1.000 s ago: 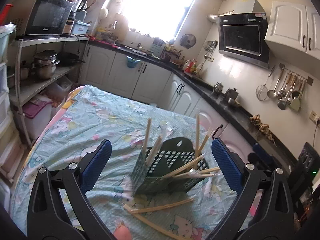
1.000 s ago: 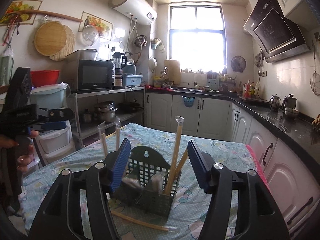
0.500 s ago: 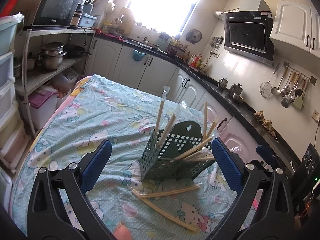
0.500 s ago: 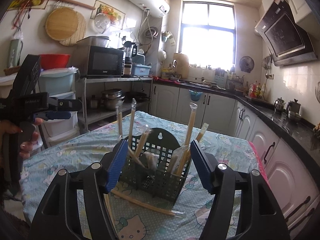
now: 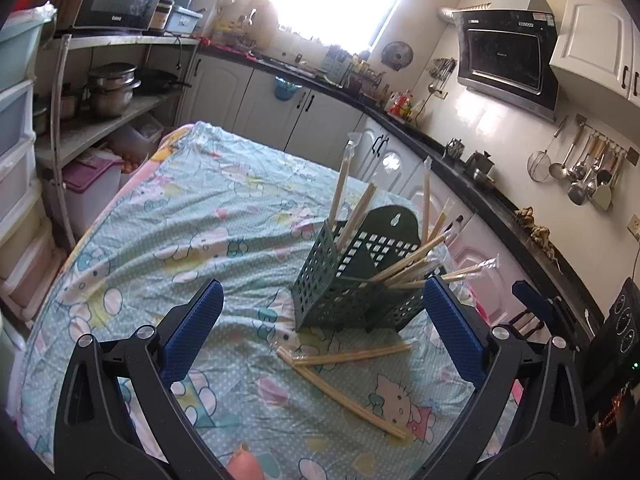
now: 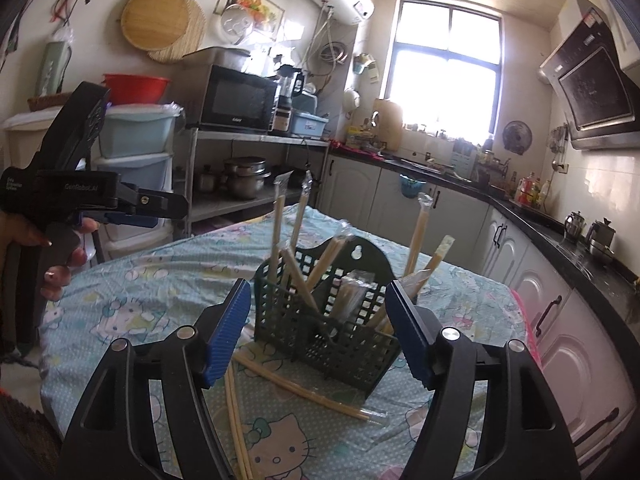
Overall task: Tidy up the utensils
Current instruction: 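Move both open tools down toward the chopsticks lying beside the caddy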
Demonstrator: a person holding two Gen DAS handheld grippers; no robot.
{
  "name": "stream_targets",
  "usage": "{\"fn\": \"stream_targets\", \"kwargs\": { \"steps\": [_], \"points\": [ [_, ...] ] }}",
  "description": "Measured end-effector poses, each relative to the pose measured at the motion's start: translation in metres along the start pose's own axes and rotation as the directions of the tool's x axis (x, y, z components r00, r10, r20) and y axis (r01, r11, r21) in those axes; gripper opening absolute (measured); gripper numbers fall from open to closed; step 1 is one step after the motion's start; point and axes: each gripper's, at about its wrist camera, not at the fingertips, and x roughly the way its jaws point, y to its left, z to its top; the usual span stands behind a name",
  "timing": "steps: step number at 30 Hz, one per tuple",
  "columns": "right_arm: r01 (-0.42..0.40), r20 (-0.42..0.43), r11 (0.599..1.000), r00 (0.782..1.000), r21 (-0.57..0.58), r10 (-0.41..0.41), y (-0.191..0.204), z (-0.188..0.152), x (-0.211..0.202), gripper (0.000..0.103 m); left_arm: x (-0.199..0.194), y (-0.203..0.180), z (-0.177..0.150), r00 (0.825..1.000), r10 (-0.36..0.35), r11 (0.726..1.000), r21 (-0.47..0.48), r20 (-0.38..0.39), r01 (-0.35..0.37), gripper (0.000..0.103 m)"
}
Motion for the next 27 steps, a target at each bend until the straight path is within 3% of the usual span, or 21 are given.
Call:
{"fn": "stream_targets", "kwargs": {
  "steps": [13, 22, 27],
  "points": [
    [-0.053, -0.089, 0.990, 0.995, -0.134, 0.041, 0.029, -0.016, 0.022, 0.067, 0.026, 0.010, -0.023, 0.993, -0.017, 1.000, -0.023, -0.116, 0.015, 0.092],
    [-0.106, -0.204, 0.970, 0.977, -0.218, 0.061, 0.039, -0.038, 0.051, 0.067, 0.052, 0.027, -0.033, 0.975, -0.061, 0.993, -0.107, -0.214, 0.039, 0.091],
    [-0.140, -0.267, 0.950, 0.962, -0.277, 0.064, 0.047, -0.052, 0.071, 0.066, 0.072, 0.038, -0.042, 0.953, -0.106, 0.982, -0.178, -0.285, 0.056, 0.071]
  ]
}}
